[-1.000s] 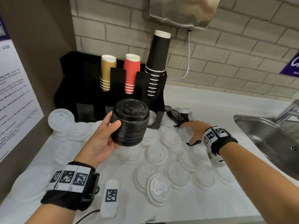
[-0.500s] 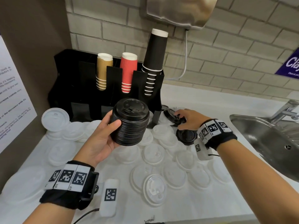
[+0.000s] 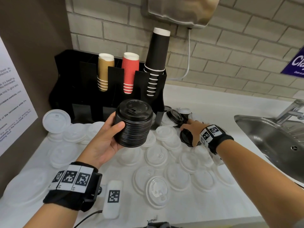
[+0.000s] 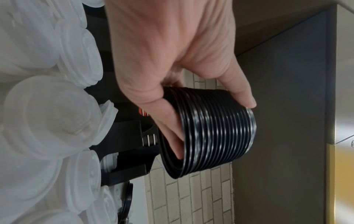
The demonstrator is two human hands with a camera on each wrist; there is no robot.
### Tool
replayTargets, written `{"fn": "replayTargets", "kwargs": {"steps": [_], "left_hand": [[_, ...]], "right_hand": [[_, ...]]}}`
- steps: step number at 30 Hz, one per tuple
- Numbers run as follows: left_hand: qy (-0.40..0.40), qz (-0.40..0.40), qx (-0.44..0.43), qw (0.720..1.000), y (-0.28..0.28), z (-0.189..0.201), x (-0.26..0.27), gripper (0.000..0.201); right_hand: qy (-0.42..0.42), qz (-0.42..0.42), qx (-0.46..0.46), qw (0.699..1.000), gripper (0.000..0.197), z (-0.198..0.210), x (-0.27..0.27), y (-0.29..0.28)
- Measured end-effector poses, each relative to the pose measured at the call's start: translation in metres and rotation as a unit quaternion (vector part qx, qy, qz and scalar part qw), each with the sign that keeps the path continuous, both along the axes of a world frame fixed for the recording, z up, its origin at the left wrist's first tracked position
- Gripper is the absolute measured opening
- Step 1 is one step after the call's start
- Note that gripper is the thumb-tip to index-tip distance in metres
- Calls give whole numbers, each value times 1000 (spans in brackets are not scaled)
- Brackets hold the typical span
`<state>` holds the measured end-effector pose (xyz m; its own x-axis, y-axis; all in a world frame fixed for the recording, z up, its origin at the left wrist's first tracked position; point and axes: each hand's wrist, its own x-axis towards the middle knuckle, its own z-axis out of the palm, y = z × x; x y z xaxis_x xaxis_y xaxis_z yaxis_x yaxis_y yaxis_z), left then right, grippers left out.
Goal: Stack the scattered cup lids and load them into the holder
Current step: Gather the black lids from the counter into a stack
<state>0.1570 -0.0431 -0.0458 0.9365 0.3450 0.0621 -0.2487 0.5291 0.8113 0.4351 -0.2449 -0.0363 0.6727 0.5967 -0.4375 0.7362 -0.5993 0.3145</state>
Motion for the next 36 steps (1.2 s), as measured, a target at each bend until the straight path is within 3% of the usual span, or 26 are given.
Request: {"fn": "replayTargets", "kwargs": {"steps": [3, 7, 10, 12, 15, 18, 21, 24, 32, 36], "left_hand": [[-3, -4, -2, 1000, -1, 1, 2, 99], [-1, -3, -1, 1000, 0, 0, 2, 99], [-2, 0, -4, 1000, 1, -1, 3, 96], [-1, 6, -9, 1000, 0, -2, 3, 94], [-1, 5, -13, 1000, -2, -1, 6, 95], [5, -2, -10, 1000, -6, 1, 8, 101], [6, -13, -4, 1000, -8, 1, 10, 98], [5, -15, -1, 1000, -11, 1, 10, 100], [16, -6, 11, 1000, -10, -5, 7, 63], [20, -14, 28, 999, -12, -7, 6, 65]], "right_hand": [[-32, 8, -22, 999, 94, -7, -2, -1], [-48, 14, 14, 999, 84, -6, -4, -1], [-39, -6, 87, 995, 81, 15, -7, -2], [-18, -24, 193, 981, 77, 34, -11, -3], [82, -19, 402, 912, 63, 57, -27, 0], [189, -11, 572, 798, 47, 71, -67, 11], [273, -6, 677, 683, 44, 74, -111, 23], [291, 25, 719, 631, 45, 71, -144, 32], [198, 47, 705, 679, 46, 58, -171, 40], [193, 51, 697, 688, 42, 58, -173, 42]]}}
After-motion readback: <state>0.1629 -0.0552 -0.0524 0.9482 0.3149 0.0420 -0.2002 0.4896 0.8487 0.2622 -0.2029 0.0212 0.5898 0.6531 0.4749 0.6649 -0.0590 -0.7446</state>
